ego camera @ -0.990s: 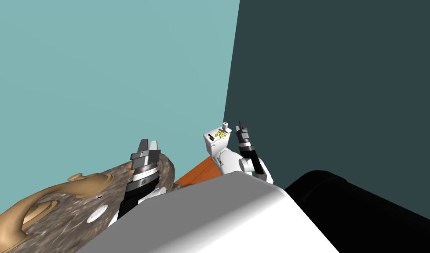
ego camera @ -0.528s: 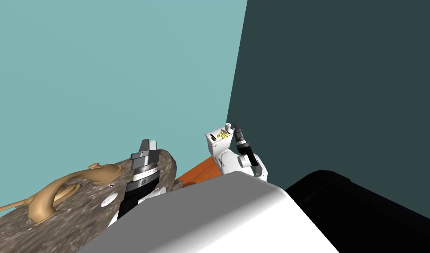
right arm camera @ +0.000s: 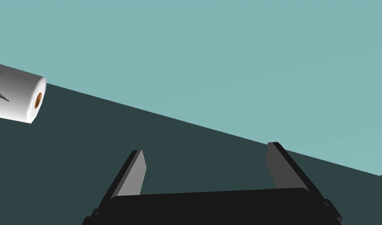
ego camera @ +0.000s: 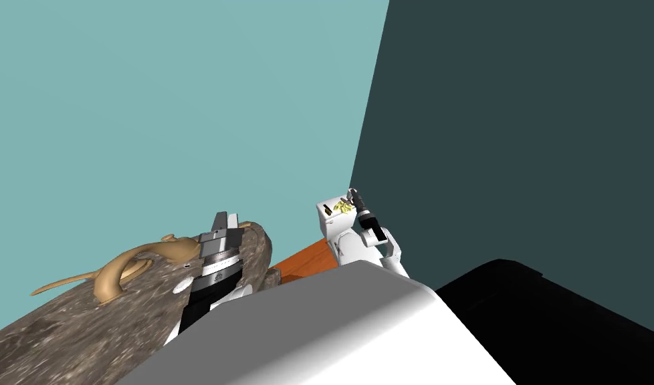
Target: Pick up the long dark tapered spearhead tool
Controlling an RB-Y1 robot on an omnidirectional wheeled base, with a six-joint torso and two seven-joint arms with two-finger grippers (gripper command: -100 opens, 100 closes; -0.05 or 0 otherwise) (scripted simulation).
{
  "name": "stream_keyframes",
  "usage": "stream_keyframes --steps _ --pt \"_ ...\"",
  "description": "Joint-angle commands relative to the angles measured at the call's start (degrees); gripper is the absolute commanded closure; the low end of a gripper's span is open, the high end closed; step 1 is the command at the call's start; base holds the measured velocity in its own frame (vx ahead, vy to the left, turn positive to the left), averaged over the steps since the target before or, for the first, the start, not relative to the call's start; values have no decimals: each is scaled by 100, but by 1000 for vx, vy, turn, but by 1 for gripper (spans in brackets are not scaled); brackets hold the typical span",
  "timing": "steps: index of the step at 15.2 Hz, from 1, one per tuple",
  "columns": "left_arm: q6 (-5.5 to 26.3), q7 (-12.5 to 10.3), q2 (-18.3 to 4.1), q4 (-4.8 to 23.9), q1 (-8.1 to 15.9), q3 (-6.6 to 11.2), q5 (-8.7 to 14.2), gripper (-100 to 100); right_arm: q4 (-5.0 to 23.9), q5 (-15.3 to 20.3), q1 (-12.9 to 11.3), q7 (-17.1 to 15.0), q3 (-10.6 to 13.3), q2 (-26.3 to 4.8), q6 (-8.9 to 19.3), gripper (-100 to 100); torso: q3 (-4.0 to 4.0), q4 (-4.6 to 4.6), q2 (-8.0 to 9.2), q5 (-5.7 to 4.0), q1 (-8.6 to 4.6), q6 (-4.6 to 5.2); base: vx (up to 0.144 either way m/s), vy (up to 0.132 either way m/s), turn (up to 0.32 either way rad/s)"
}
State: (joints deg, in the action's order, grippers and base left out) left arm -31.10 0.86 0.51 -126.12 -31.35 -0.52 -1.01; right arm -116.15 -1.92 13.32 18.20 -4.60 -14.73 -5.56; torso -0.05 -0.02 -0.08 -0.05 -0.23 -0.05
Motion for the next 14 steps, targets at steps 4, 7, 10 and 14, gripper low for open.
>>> stream_keyframes --steps 4,7,10,14 --pt "0 0 0 0 0 0 0 0 634 -34 -410 412 -40 -207 516 -100 1 1 2 0 5 0 -7 -48 180" --pt "0 0 0 0 0 0 0 0 999 -60 -666 638 -73 -333 797 -100 1 0 2 1 6 0 -6 -44 177" --pt "0 0 0 0 0 0 0 0 1304 -87 -933 871 -108 -457 1087 -100 -1 0 -3 0 0 1 4 -54 183" --pt "0 0 0 0 0 0 0 0 1776 -115 -1207 1113 -143 -580 1387 -100 0 0 0 2 11 0 -9 -34 131"
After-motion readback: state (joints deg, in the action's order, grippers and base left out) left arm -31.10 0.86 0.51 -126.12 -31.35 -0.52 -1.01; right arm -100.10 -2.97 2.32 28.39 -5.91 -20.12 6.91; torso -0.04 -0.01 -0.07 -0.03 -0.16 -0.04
